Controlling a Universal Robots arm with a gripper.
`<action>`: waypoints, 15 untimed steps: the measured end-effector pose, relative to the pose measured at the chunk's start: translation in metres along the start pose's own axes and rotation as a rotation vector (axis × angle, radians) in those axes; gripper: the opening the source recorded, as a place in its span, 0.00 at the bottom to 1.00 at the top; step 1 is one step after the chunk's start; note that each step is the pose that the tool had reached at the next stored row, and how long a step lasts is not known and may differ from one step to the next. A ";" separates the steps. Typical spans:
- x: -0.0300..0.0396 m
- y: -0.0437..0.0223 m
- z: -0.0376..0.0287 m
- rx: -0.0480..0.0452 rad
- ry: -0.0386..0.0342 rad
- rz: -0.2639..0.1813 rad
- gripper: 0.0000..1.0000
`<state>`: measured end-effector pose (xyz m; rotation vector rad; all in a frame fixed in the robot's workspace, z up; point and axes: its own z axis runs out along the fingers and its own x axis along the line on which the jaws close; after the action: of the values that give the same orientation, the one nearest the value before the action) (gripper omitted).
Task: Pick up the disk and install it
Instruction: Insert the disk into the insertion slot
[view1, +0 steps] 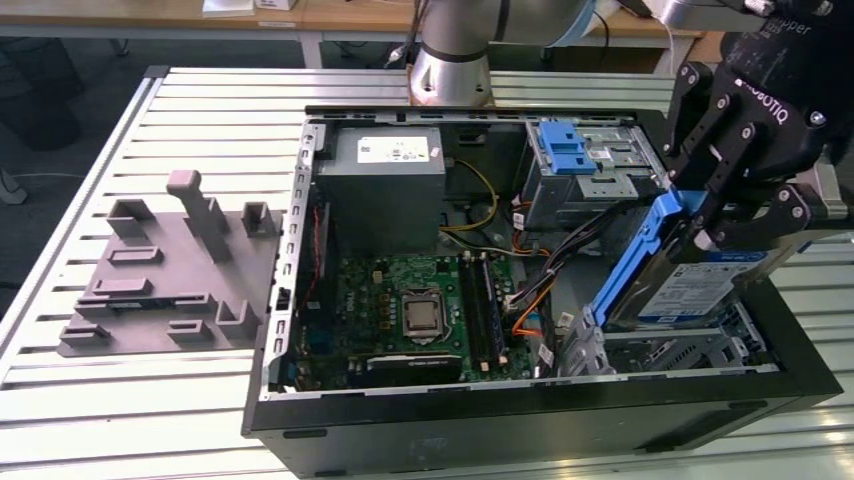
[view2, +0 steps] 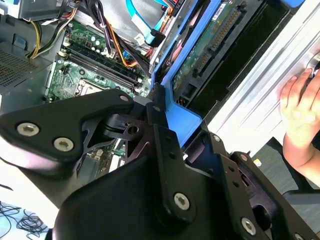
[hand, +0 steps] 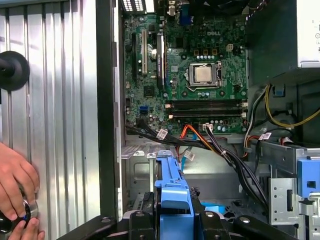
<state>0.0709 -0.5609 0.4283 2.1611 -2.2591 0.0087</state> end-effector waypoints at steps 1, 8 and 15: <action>0.0000 -0.0001 0.0010 0.0000 0.0000 0.000 0.36; -0.0002 -0.0009 0.0080 0.0000 0.0000 0.000 0.36; -0.0002 -0.0011 0.0090 0.0001 0.0003 0.000 0.36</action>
<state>0.0719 -0.5609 0.4192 2.1610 -2.2590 0.0091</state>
